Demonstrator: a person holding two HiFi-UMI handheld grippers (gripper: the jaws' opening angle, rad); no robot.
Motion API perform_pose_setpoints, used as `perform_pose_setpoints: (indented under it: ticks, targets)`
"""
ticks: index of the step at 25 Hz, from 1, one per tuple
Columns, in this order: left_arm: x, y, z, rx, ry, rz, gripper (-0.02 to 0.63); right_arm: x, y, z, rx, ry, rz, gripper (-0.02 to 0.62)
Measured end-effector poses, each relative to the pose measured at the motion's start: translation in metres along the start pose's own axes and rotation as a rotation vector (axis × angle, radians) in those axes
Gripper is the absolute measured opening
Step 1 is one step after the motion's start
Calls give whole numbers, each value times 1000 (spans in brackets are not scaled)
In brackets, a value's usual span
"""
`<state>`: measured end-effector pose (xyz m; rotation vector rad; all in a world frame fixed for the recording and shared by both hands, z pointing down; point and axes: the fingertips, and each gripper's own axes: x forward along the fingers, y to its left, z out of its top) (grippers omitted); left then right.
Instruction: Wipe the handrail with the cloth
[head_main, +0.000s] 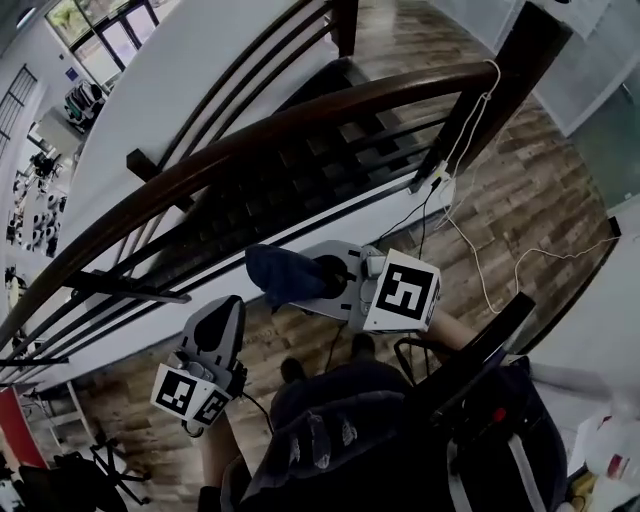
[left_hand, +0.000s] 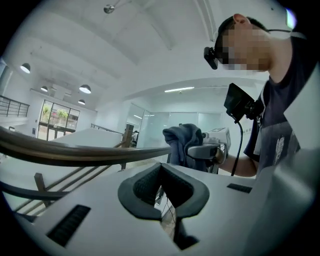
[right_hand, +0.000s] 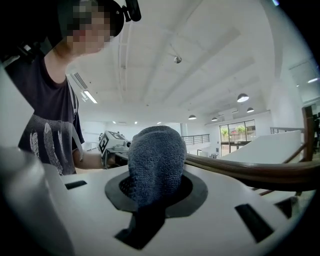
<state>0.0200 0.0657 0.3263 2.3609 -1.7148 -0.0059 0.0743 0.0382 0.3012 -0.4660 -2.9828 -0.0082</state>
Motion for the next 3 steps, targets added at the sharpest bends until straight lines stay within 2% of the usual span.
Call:
perform_pose_setpoints:
  ticks: [3]
  targets:
    - [-37,27,1,-60,2,-16,6,45,17,9,4,25,-22,77]
